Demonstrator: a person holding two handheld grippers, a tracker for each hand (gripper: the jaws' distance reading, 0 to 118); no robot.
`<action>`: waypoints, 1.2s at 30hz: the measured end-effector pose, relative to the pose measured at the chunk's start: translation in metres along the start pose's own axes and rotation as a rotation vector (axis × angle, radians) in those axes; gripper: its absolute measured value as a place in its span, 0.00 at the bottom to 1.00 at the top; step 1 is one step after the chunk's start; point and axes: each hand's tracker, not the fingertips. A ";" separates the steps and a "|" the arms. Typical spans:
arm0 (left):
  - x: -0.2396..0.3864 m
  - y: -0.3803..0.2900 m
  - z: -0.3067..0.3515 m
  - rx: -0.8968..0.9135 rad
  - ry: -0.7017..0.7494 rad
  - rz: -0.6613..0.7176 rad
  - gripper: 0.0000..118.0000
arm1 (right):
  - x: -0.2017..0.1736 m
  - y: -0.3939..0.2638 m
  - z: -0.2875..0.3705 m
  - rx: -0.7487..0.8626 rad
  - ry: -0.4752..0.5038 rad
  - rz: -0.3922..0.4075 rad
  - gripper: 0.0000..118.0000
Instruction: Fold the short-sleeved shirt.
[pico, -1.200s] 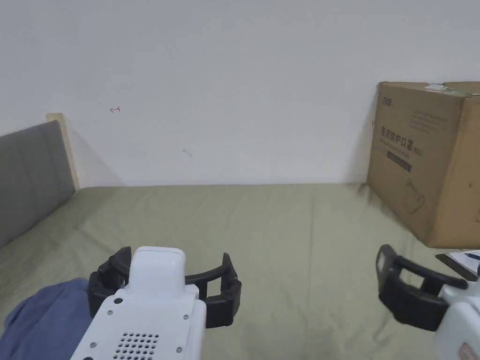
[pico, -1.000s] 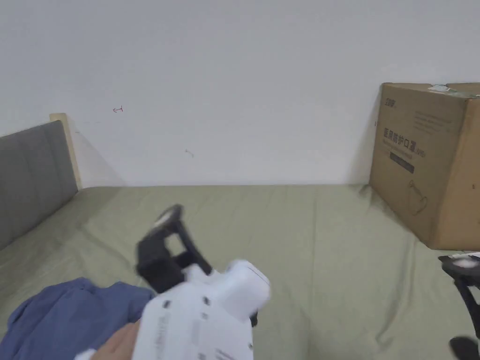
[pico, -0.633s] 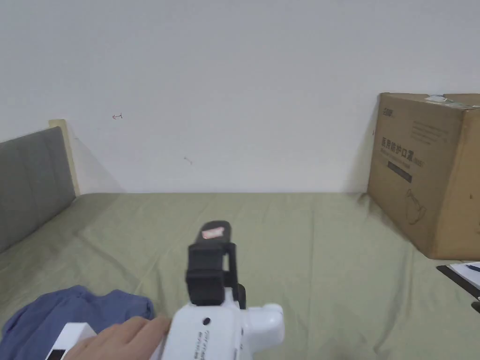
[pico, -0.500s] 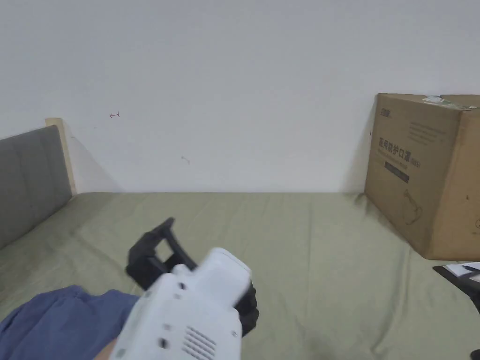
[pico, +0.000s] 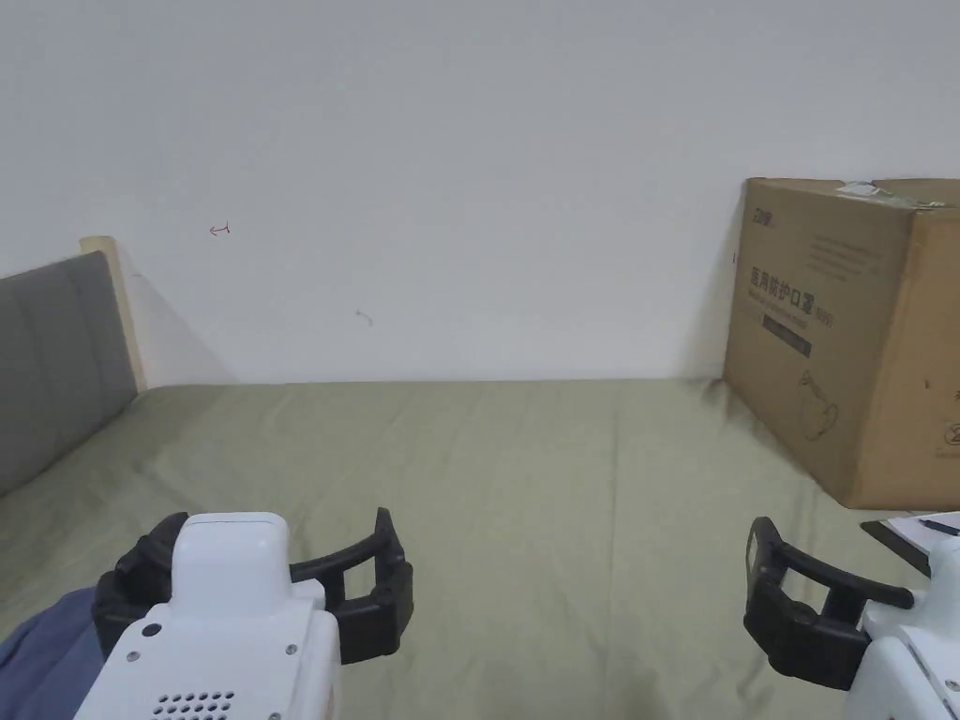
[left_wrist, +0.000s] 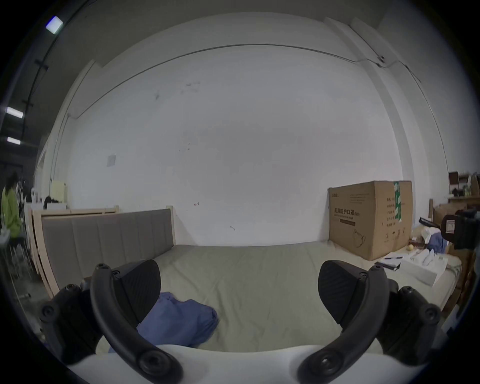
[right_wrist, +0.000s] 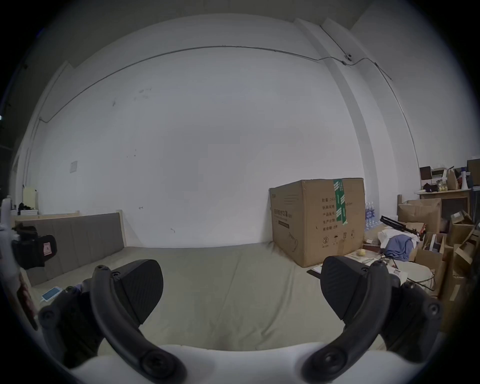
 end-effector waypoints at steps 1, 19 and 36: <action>0.001 0.000 0.000 0.000 -0.006 -0.014 1.00 | 0.000 -0.002 0.000 0.000 0.002 0.006 1.00; 0.006 0.001 0.002 -0.037 -0.012 -0.018 0.92 | -0.002 0.003 0.013 -0.004 0.057 0.078 0.86; 0.011 -0.002 0.002 -0.042 -0.036 -0.038 0.00 | -0.009 0.006 0.017 0.028 0.046 0.131 0.00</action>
